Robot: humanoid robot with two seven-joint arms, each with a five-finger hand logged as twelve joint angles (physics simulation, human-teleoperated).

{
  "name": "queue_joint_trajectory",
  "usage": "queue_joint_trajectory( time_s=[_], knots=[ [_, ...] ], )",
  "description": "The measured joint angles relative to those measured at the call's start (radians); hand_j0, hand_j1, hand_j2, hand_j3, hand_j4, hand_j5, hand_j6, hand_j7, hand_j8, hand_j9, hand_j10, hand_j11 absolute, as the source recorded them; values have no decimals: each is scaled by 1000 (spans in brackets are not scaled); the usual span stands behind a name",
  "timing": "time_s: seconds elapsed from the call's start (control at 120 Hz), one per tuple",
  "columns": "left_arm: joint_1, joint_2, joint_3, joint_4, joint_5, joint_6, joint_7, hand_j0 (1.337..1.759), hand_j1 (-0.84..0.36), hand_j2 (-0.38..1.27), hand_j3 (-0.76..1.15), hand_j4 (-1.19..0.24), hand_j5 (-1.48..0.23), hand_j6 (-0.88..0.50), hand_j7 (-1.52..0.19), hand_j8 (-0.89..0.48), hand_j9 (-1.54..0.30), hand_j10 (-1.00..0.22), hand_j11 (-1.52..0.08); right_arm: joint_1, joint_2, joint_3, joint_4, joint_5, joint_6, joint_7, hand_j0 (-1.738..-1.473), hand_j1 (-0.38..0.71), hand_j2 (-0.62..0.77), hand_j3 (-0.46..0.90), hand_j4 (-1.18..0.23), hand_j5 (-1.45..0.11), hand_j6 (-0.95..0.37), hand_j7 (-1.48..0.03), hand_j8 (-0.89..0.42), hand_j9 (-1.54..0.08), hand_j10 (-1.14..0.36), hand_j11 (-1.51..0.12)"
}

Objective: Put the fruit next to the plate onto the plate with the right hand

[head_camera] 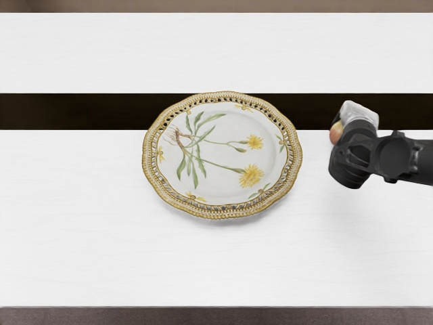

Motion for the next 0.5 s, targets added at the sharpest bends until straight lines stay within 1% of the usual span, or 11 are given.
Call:
queue_joint_trajectory(
  time_s=[0.092, 0.133, 0.142, 0.183, 0.275, 0.325, 0.367, 0.425, 0.442, 0.492, 0.5],
  knots=[
    [0, 0, 0, 0, 0, 0, 0, 1658, 327, 4, 0, -19, -24, -19, -24, -19, -24, -19, -24, 1, 2, 4, 2, -1, 2, -1, -1650, 210, 189, 0, -612, -795, -345, -844, -337, -827, -446, -843],
    [0, 0, 0, 0, 0, 0, 0, 1658, 327, 4, 0, -19, -25, -19, -24, -19, -24, -19, -24, 4, 3, 17, 8, 3, 3, 0, -1651, 219, 238, 1, -633, -824, -347, -861, -329, -851, -445, -866],
    [0, 0, 0, 0, 0, 0, 0, 1658, 327, 4, 0, -19, -25, -19, -24, -19, -24, -19, -24, 4, 3, 19, 9, 3, 4, 0, -1651, 209, 219, 1, -629, -832, -340, -864, -321, -857, -434, -873],
    [0, 0, 0, 0, 0, 0, 0, 1658, 327, 4, 0, -19, -25, -19, -25, -19, -24, -19, -24, 6, 3, 30, 14, 5, 5, 1, -1651, 232, 280, 0, -629, -861, -335, -880, -313, -879, -431, -894],
    [0, 0, 0, 0, 0, 0, 0, 1658, 327, 4, 0, -19, -25, -19, -25, -19, -25, -19, -24, 11, 0, 43, 35, 4, 4, 1, -1650, 221, 246, -1, -660, -879, -341, -904, -302, -898, -407, -921],
    [0, 0, 0, 0, 0, 0, 0, 1658, 327, 4, 0, -19, -25, -19, -25, -19, -25, -19, -25, 21, -11, 47, 62, 7, 6, 2, -1650, 214, 232, 1, -647, -906, -331, -913, -280, -914, -404, -936],
    [0, 0, 0, 0, 0, 0, 0, 1658, 327, 4, 0, -19, -25, -19, -25, -19, -25, -19, -25, 34, -24, 49, 89, 9, 8, 3, -1651, 218, 258, 1, -642, -924, -338, -919, -291, -928, -406, -948],
    [0, 0, 0, 0, 0, 0, 0, 1658, 327, 4, 0, -19, -25, -19, -25, -19, -25, -19, -25, 57, -48, 50, 129, 11, 10, 3, -1651, 221, 250, 1, -616, -951, -324, -925, -269, -952, -389, -968],
    [0, 0, 0, 0, 0, 0, 0, 1658, 327, 4, 0, -19, -25, -19, -25, -19, -25, -19, -25, 64, -55, 51, 140, 12, 10, 3, -1651, 221, 223, 2, -604, -960, -316, -927, -254, -958, -383, -974],
    [0, 0, 0, 0, 0, 0, 0, 1658, 327, 4, 0, -19, -25, -19, -25, -19, -25, -19, -25, 87, -77, 51, 172, 12, 10, 3, -1652, 212, 263, 0, -623, -965, -331, -931, -271, -964, -396, -976],
    [0, 0, 0, 0, 0, 0, 0, 1658, 327, 4, 0, -19, -25, -19, -25, -19, -25, -19, -25, 91, -81, 51, 177, 12, 10, 3, -1652, 214, 299, 0, -623, -965, -331, -931, -271, -964, -396, -975]
  ],
)
